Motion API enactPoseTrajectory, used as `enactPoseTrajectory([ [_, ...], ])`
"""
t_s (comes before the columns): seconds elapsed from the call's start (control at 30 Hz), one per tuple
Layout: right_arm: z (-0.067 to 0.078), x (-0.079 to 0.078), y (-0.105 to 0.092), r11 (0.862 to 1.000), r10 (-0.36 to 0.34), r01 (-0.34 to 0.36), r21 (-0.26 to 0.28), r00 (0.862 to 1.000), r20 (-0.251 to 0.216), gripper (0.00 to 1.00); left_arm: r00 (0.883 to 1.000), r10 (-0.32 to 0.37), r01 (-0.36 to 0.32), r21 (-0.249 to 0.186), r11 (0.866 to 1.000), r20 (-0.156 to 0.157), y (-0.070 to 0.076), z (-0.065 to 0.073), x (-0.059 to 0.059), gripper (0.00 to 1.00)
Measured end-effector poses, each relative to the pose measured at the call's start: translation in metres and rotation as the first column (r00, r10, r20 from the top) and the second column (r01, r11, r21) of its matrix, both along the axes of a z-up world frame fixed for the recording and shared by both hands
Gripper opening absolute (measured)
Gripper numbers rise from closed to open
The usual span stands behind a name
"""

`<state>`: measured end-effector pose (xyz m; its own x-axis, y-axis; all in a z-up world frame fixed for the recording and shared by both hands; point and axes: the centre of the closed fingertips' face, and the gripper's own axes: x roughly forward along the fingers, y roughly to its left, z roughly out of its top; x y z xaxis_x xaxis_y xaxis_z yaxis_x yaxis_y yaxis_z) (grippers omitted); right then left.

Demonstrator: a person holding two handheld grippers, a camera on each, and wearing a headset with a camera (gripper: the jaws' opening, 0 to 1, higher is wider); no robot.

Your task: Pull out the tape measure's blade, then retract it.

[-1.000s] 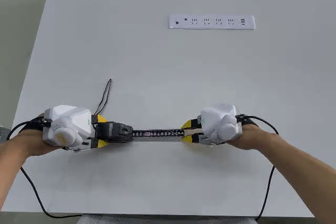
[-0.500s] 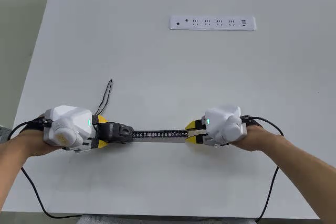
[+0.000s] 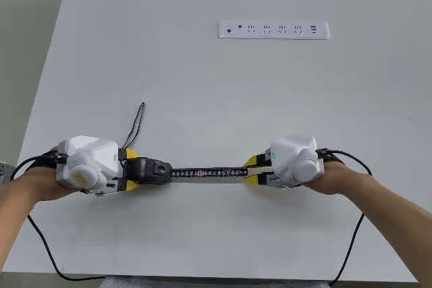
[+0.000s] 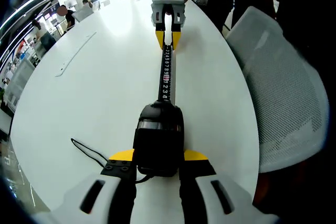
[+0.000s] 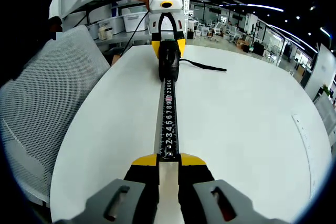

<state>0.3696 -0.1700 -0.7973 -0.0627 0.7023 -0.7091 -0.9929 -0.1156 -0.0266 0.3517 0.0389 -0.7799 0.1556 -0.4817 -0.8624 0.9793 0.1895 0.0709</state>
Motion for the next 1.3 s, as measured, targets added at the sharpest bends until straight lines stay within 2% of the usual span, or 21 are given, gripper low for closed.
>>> enactPoseTrajectory([
  [0.93,-0.002,0.001,-0.032,1.0,-0.017,0.017,-0.018,1.0,-0.016,0.1,1.0,-0.006,0.006,0.014,1.0,-0.005,-0.005,0.003,-0.001,0.27],
  [1.3,-0.002,0.002,-0.039,1.0,-0.02,0.02,-0.024,1.0,-0.017,0.1,1.0,-0.011,0.011,0.021,1.0,-0.004,-0.005,0.004,0.0,0.27],
])
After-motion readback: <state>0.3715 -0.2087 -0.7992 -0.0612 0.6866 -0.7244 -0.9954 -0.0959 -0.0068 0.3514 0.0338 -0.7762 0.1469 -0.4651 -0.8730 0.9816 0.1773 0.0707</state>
